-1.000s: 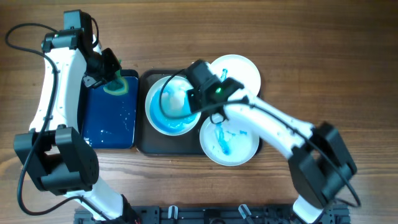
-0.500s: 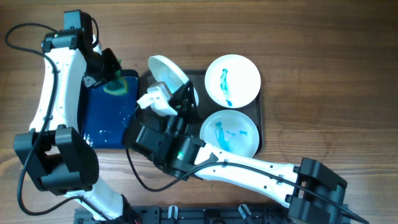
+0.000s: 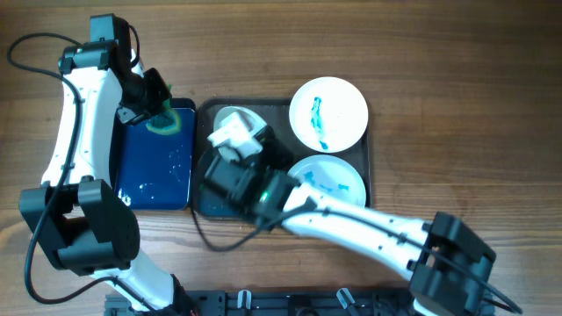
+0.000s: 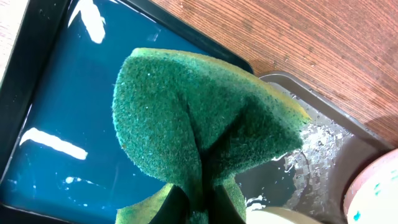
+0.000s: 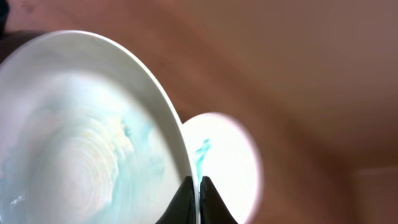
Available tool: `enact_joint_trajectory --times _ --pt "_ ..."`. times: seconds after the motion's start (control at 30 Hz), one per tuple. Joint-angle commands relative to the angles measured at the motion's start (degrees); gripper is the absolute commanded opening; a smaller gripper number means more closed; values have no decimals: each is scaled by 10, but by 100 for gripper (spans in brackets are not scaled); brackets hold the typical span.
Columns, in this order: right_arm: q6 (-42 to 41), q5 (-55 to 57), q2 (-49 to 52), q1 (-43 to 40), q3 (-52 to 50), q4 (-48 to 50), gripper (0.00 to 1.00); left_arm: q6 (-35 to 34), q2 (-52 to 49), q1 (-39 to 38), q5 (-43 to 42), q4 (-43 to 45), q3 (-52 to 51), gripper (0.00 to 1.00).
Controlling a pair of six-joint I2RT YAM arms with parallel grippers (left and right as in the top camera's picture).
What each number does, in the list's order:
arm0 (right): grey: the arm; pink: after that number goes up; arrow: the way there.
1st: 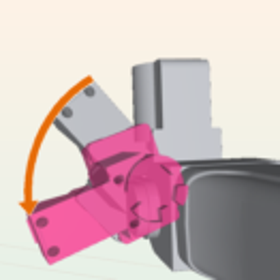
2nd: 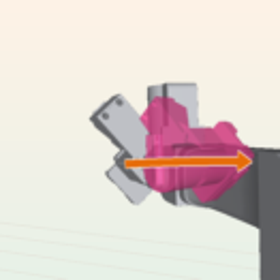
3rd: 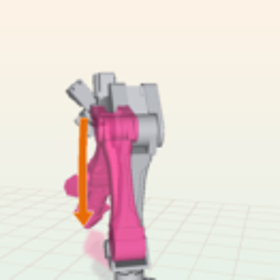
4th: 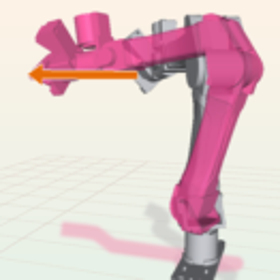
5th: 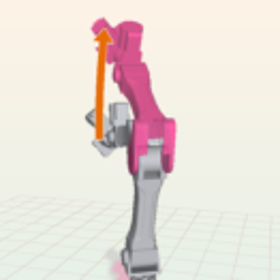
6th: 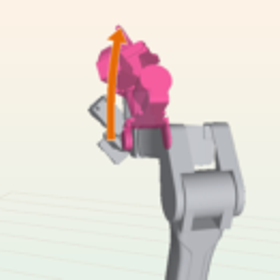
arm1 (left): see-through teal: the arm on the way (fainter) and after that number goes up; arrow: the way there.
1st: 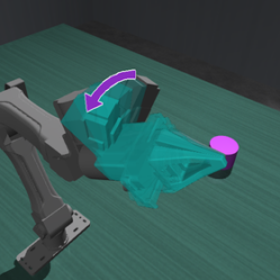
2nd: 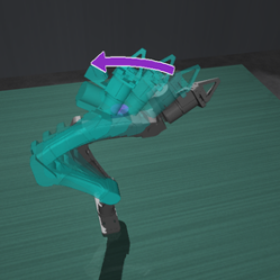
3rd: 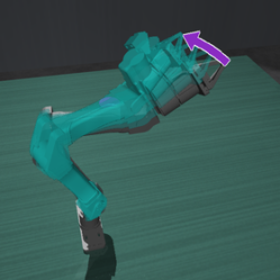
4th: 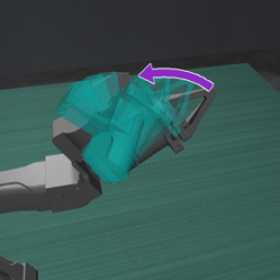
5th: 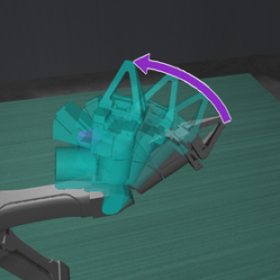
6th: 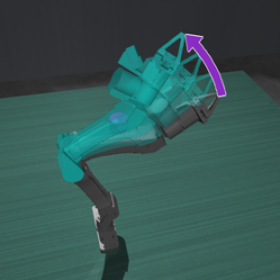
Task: Clean dirty plates on tray and stack at the side
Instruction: 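Lift the scrubbed plate with the right gripper and place it right of the tray, then grasp the top-right plate with the right gripper and drag it left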
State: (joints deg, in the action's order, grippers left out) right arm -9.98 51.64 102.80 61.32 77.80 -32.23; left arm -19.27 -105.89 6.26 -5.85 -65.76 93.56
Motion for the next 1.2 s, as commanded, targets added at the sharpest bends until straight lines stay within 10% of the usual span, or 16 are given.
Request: enact_joint_trajectory --times 0.0,0.17,0.5,0.73,0.8,0.9,1.17 --pt "-97 -365 -88 -132 3 -4 4 -7 11 -3 -12 2 10 4" --pt "-160 -640 -158 -433 3 -78 4 -7 11 -28 -11 4 9 4" --pt "-142 -563 -155 -836 -160 -116 4 -7 11 -59 -11 17 10 4" --pt "-158 -501 -155 -850 -317 40 6 -7 11 -62 -11 21 10 4" --pt "-145 -508 -155 -850 -319 39 35 -7 11 -62 -11 21 10 4" --pt "-85 -601 -156 -850 -260 -19 49 -7 11 -62 -11 20 10 4" --pt "3 -673 -139 -654 -87 -48 49 -7 11 -62 -11 20 10 4"
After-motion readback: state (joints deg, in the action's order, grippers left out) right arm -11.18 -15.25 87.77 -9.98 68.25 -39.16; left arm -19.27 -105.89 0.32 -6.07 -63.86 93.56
